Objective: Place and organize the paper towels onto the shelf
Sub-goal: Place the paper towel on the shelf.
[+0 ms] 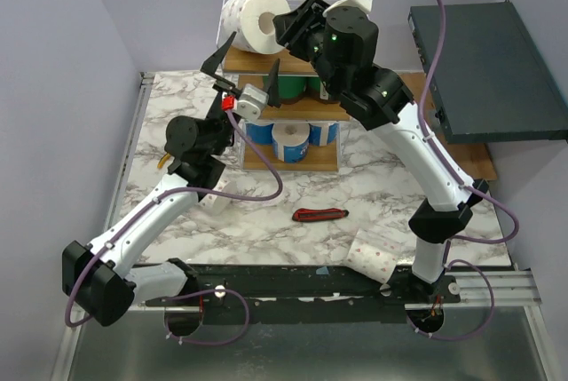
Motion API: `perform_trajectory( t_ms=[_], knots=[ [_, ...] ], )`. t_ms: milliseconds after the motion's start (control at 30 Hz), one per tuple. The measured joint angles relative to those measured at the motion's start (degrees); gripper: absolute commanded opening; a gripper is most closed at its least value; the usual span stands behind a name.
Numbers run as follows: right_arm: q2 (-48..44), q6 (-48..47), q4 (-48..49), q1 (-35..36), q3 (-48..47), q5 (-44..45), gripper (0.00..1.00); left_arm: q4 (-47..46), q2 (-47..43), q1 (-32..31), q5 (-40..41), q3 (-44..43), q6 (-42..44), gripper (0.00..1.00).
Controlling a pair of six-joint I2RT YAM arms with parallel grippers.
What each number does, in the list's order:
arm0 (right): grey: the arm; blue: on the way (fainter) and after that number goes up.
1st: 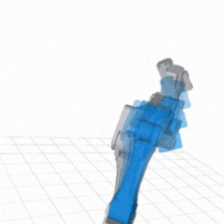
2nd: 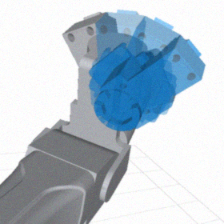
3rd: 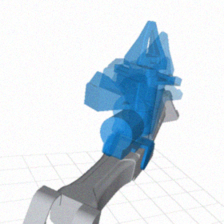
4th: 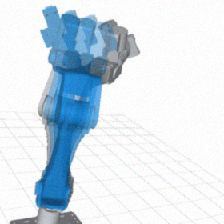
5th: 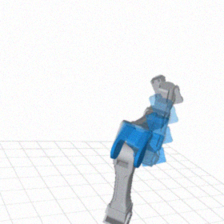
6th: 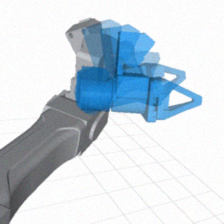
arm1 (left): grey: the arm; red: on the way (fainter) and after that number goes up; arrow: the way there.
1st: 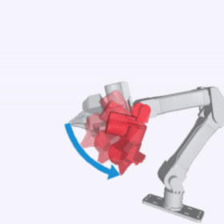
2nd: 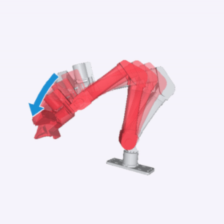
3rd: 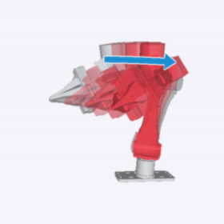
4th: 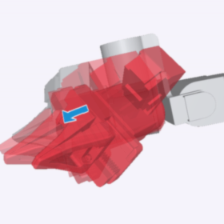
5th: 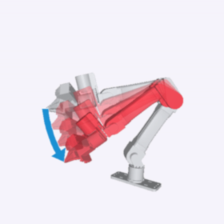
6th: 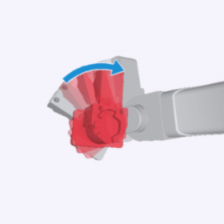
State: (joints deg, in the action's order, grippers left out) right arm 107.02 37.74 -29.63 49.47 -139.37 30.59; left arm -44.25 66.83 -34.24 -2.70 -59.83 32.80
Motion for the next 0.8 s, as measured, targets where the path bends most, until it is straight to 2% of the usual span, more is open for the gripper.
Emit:
perform_trajectory(
  t_ms=[400, 800],
  knots=[
    [-0.1, 0.0, 0.0, -0.1, 0.0, -1.7, 0.48, 0.3, 6.1, 0.0, 3.8, -6.9, 0.8, 0.98],
    [-0.9, 0.0, 0.7, -0.2, 1.2, -2.6, 0.51, 0.4, 8.3, 0.0, 6.6, -11.7, 0.2, 0.96]
  ],
)
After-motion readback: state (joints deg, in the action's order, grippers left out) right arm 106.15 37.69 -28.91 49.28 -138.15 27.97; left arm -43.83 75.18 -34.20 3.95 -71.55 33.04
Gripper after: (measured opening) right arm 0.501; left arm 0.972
